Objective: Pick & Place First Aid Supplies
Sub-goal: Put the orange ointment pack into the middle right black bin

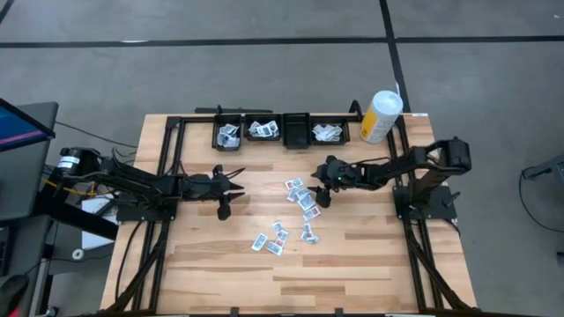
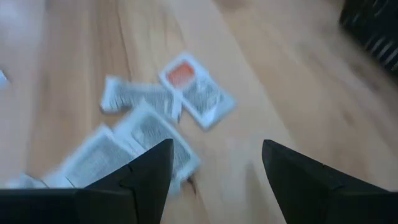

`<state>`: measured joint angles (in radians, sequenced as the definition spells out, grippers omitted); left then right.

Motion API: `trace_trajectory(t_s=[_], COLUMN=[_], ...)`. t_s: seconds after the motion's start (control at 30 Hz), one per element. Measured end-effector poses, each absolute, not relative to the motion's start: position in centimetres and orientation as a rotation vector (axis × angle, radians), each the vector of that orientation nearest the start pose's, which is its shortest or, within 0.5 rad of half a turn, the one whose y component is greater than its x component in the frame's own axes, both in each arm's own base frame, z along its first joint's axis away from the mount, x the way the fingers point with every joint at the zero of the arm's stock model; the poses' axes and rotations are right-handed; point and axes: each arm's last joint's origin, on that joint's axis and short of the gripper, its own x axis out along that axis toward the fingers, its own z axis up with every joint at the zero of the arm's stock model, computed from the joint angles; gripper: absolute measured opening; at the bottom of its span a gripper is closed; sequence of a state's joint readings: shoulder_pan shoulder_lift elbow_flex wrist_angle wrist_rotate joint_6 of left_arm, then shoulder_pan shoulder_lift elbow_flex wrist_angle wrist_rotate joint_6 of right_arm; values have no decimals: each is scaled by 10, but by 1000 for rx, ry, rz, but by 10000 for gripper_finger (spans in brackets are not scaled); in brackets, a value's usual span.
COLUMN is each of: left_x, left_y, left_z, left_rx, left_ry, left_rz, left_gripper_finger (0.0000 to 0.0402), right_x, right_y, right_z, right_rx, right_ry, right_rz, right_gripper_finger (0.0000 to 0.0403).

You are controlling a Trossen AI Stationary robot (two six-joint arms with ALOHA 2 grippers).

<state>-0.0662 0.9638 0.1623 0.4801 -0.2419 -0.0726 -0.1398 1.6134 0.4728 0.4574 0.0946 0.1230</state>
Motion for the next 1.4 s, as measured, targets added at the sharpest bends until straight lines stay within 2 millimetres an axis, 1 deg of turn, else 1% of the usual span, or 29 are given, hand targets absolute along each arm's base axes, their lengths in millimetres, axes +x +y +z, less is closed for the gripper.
trace_trajectory(t_s=[0.07,0.17,0.47,0.7,1.03,1.13,1.27,1.4], left_x=[174,174,174,174,174,174,174,174], left_y=[-5,-5,-5,-5,-5,-5,-5,-5], left_z=[156,156,156,156,157,157,157,157], left_rx=[-35,-39,-46,-44,-43,-42,-42,-42], left_ry=[310,310,304,302,302,302,302,302], left_rz=[186,185,184,184,184,185,185,185], left_gripper_finger=[88,88,88,88,88,88,88,88], right_x=[260,260,260,262,263,263,263,263], right_y=[-39,-39,-39,-38,-37,-36,-35,-37], right_z=[101,97,97,99,100,100,100,100], right_rx=[115,112,118,121,133,157,240,283], right_ry=[705,721,720,694,689,687,680,677], right_rz=[-260,-254,-233,-194,-179,-157,-154,-167], right_gripper_finger=[240,240,233,203,135,120,114,121])
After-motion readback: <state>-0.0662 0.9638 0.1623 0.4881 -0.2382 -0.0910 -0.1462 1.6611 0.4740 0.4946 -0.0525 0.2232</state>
